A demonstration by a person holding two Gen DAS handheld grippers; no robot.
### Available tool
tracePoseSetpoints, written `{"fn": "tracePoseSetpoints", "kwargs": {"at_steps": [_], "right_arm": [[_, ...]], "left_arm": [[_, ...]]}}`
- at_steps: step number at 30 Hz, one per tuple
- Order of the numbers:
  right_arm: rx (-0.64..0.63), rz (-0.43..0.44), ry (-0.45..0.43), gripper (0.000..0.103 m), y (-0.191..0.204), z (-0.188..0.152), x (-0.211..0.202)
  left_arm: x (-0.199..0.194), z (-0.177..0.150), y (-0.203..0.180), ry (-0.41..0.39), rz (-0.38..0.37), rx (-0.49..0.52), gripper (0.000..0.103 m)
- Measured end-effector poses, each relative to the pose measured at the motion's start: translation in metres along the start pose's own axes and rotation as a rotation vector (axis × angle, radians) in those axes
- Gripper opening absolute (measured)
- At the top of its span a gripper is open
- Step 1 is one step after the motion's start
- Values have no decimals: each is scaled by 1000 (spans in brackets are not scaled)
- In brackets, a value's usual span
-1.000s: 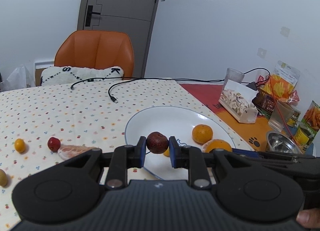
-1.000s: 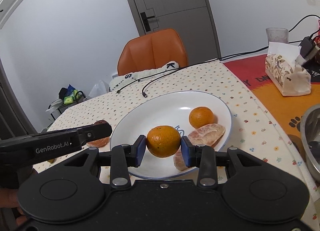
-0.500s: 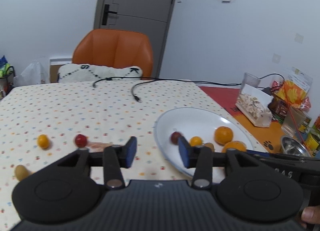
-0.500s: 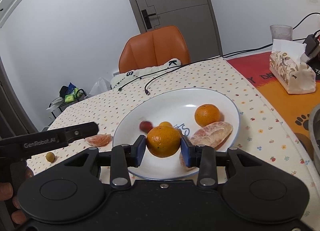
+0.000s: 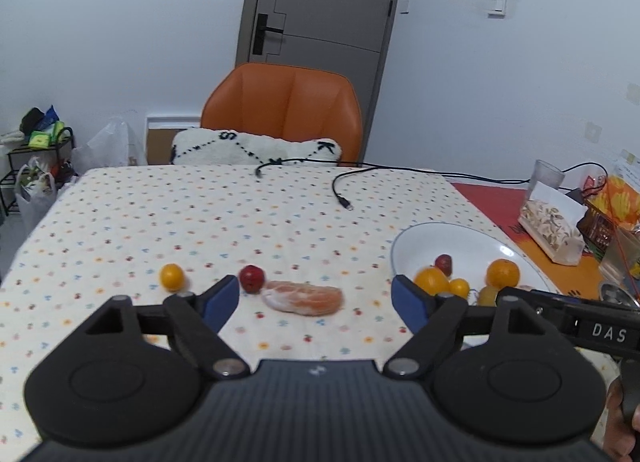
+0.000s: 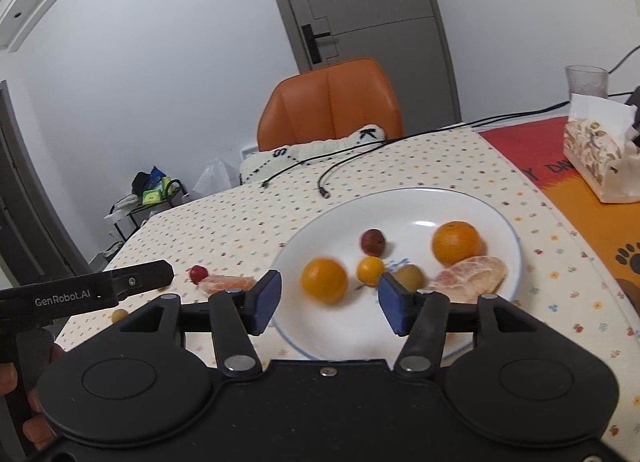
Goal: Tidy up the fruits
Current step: 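Grasp the brown kiwi with the left tool while the right tool grasps a pink pomelo segment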
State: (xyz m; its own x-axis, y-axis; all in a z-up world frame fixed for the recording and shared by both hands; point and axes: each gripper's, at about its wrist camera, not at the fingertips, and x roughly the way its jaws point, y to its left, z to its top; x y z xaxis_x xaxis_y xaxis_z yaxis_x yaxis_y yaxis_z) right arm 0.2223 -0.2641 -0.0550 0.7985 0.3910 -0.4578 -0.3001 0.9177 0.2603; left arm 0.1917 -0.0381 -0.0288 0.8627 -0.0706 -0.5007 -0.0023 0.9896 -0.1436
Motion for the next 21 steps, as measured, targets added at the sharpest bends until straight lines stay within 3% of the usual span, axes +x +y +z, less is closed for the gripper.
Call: {"fn": "tracePoseSetpoints", "kwargs": {"at_steps": [14,21], "right_arm": [[-37,79,0,81,31,0,5],[-32,114,6,83,42,-3,11]], "left_arm": [[-28,-4,34,-25,96,-4,91],[-37,-13,52,-14,138,-8,92]]}}
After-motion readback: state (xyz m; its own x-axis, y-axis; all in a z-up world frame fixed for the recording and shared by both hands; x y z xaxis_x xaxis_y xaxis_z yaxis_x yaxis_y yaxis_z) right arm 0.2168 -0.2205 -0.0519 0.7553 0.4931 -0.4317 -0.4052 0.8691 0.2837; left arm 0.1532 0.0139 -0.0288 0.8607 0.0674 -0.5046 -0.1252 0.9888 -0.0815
